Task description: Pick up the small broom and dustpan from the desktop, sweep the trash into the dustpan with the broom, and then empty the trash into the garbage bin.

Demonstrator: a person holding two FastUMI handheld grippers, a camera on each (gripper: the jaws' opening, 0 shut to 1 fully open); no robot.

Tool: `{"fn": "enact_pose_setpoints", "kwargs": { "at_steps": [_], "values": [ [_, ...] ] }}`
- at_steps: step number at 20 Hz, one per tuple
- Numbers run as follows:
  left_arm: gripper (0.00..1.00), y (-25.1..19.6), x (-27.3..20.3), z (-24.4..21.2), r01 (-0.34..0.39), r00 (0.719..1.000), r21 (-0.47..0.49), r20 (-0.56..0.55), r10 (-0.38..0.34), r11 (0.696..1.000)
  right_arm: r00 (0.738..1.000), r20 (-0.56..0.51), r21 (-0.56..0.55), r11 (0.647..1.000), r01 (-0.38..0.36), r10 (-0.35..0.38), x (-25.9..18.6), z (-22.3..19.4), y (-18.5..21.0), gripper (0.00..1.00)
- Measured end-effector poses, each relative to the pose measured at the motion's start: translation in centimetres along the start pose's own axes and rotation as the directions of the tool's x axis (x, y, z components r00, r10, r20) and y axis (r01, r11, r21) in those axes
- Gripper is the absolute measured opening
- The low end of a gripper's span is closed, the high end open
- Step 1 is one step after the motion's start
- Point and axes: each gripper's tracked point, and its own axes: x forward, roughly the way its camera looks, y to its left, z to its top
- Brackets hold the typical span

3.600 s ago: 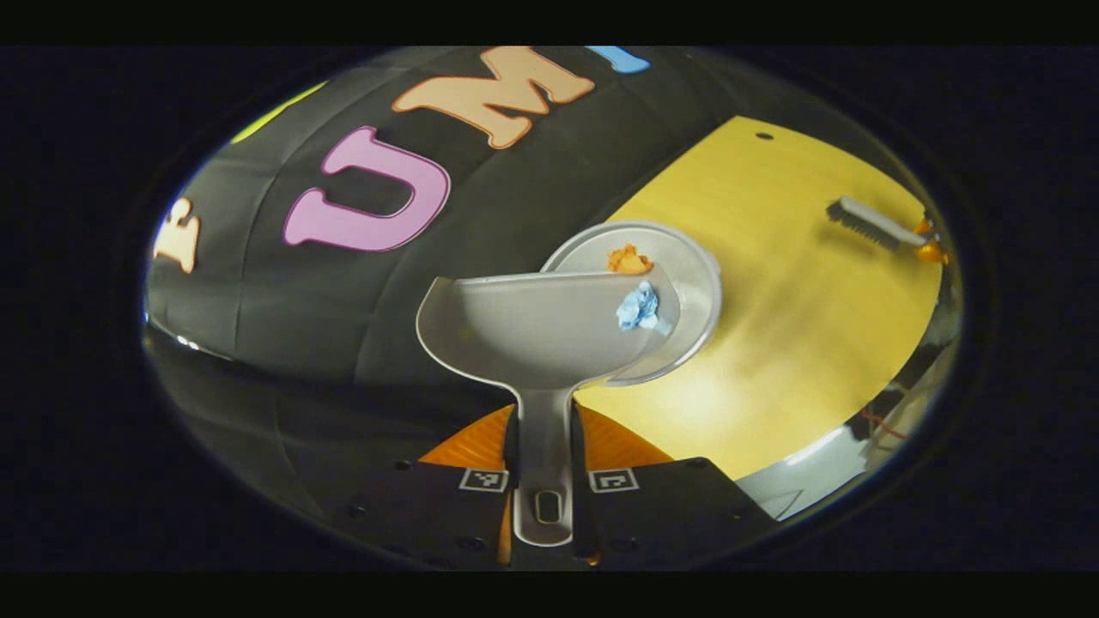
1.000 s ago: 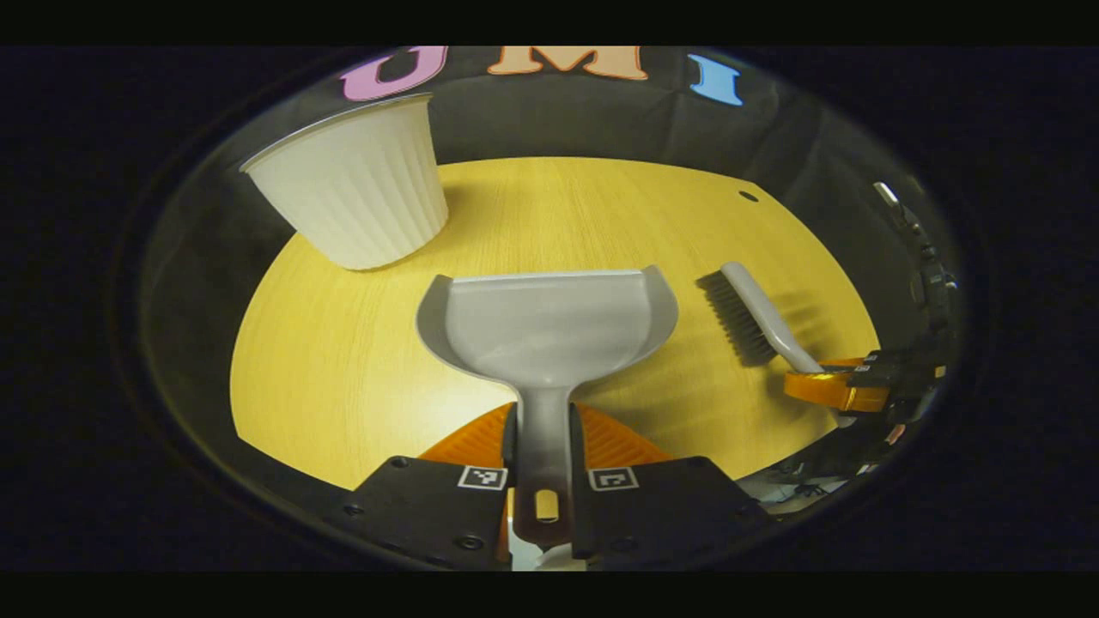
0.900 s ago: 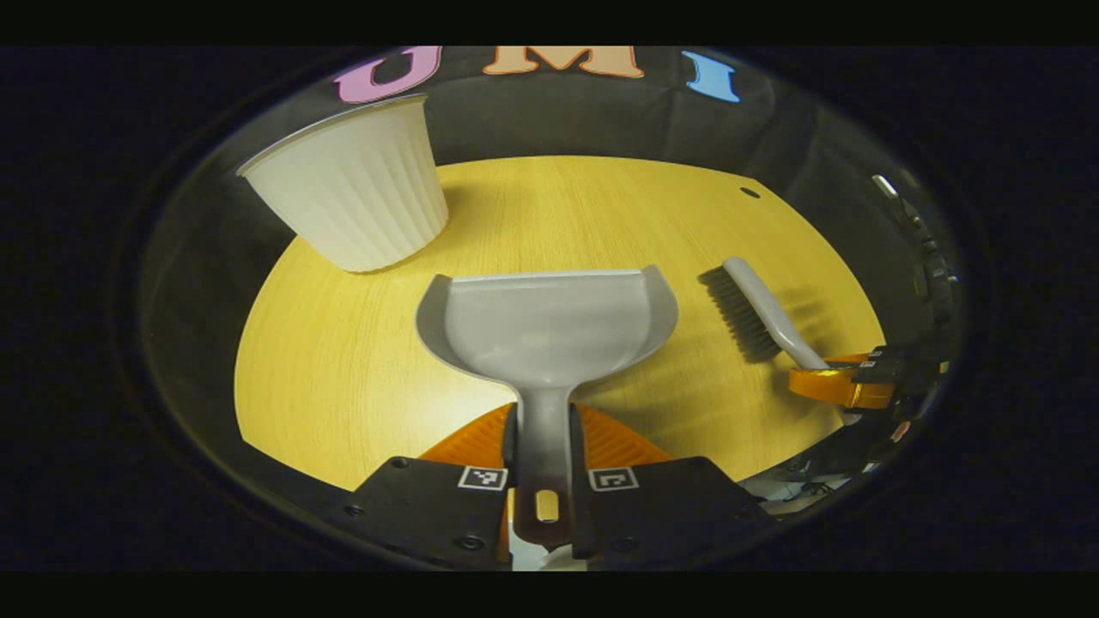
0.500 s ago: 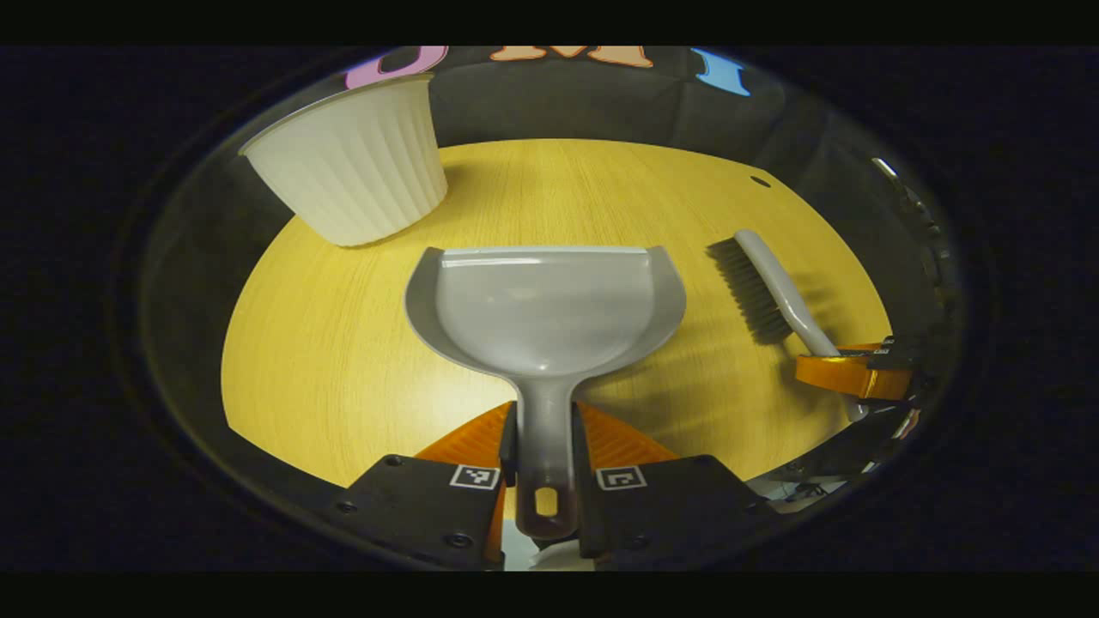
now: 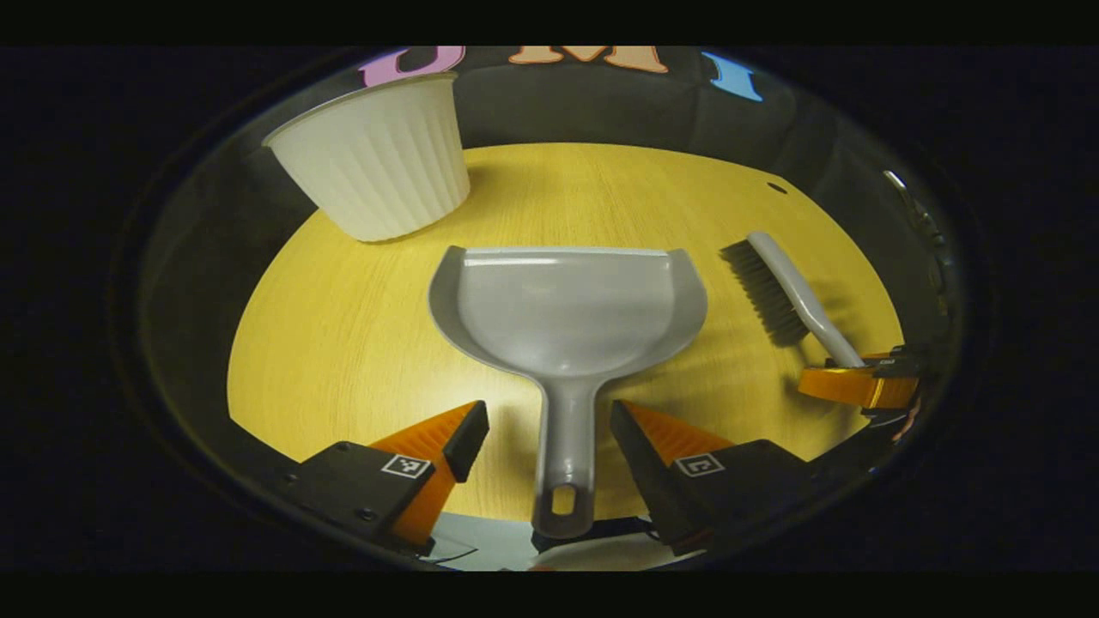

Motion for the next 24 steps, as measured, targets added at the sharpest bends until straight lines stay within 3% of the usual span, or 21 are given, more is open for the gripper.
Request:
{"fn": "enact_pose_setpoints", "kwargs": {
  "at_steps": [1,4,5,6,11,14,16,18,21,23,24],
  "values": [
    [0.87,0.0,-0.2,0.1,0.001,1.0,0.0,0.006,-0.001,1.0,1.0,0.005,0.004,1.0,-0.004,0.004,-0.1,0.2,-0.1,0.5],
    [0.94,-0.2,-0.5,0.9,0.002,0.999,0.008,0.038,-0.002,1.0,0.999,0.031,0.016,1.0,-0.018,0.018,-0.6,0.8,0.1,0.71],
    [0.94,-0.3,-0.7,1.0,0.0,0.999,0.012,0.047,0.0,1.0,0.999,0.038,0.017,1.0,-0.023,0.023,-0.8,1.0,0.2,0.86],
    [0.94,-0.3,-0.8,1.2,-0.001,0.999,0.013,0.053,0.0,1.0,0.999,0.042,0.018,0.999,-0.026,0.025,-1.1,1.1,0.2,0.89],
    [0.94,0.0,-2.6,2.6,-0.023,0.994,0.04,0.11,0.019,0.999,0.991,0.099,0.04,0.995,-0.092,0.087,-3.9,2.2,1.6,0.93],
    [0.94,-0.3,-5.5,4.0,-0.005,0.981,0.018,0.195,0.001,1.0,0.973,0.198,0.052,0.99,-0.133,0.121,-9.4,3.2,2.5,0.93],
    [0.94,0.0,-9.0,5.7,0.012,0.951,-0.014,0.309,-0.007,1.0,0.918,0.382,0.046,0.99,-0.136,0.109,-14.7,5.3,2.7,0.93],
    [0.94,0.7,-13.3,7.6,0.019,0.891,-0.059,0.453,0.01,0.998,0.817,0.572,0.061,0.989,-0.132,0.074,-19.7,6.8,3.0,0.93],
    [0.93,1.5,-19.0,9.5,0.004,0.766,-0.094,0.64,0.057,0.996,0.646,0.764,0.066,0.995,-0.074,-0.003,-24.6,7.6,2.6,0.92],
    [0.92,1.8,-22.1,10.9,-0.025,0.678,-0.079,0.731,0.075,0.997,0.573,0.819,0.062,0.998,-0.024,-0.037,-25.7,7.9,2.3,0.92],
    [0.92,1.6,-23.2,11.6,-0.034,0.641,-0.064,0.764,0.071,0.997,0.552,0.833,0.059,0.998,-0.019,-0.039,-26.7,7.2,2.4,0.92]
  ]
}}
